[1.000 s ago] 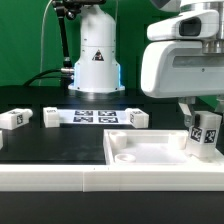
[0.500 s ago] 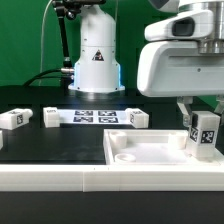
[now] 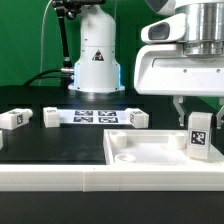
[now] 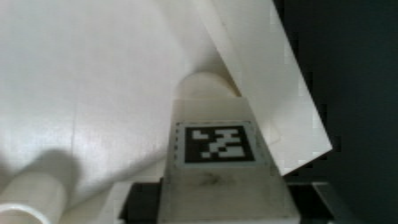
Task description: Assemble one leg
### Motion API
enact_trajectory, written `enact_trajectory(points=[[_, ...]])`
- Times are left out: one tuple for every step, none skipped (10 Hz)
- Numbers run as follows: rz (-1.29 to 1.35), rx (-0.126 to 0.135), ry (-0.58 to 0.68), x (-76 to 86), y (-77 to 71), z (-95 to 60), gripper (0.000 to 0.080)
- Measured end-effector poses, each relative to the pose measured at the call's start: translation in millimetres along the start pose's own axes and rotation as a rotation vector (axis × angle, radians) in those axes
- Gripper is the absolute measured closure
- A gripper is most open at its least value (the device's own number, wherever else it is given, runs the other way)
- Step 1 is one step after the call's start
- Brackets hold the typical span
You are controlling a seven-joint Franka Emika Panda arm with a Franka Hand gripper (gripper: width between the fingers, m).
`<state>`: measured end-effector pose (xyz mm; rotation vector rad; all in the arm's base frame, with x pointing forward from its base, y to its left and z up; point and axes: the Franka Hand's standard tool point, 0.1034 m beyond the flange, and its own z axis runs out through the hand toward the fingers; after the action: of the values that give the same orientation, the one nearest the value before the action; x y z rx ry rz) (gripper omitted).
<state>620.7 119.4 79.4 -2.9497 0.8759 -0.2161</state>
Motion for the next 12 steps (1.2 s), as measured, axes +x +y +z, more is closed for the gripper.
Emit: enact_trajectory(points=[[0.085,0.008,-0.008,1.2,1.0,-0.1,0.0509],[0.107,0.012,-0.012,1.6,1.4,-0.1,0.0509],[0.172,0.019,-0.019,2.5,2.3,-0.2,0.0509],[0.198,0.02,-0.021,2.5,2.5,-0.2,0.0509],[0.186,0.02,-0.02,2.6,2.6,-0.2,0.0509],[0.153,0.02,-0.02,2.3,2.3,0.1,0.0478],[0.145,0.021,-0.019,2.2,1.4,-0.2,0.0279],[0.045,0.022,-0.016,2.4,0.4,-0.7,0.0279],[-0.07,0.024,-0.015,2.4,0.2,-0.7,0.0178],[-0.16,0.025,-0.014,2.4,-0.3,-0.8,0.0155],[-0.254,0.025,-0.013,2.4,0.3,-0.2,0.0155],[-0.335,0.024,-0.013,1.5,0.7,1.0,0.0151]])
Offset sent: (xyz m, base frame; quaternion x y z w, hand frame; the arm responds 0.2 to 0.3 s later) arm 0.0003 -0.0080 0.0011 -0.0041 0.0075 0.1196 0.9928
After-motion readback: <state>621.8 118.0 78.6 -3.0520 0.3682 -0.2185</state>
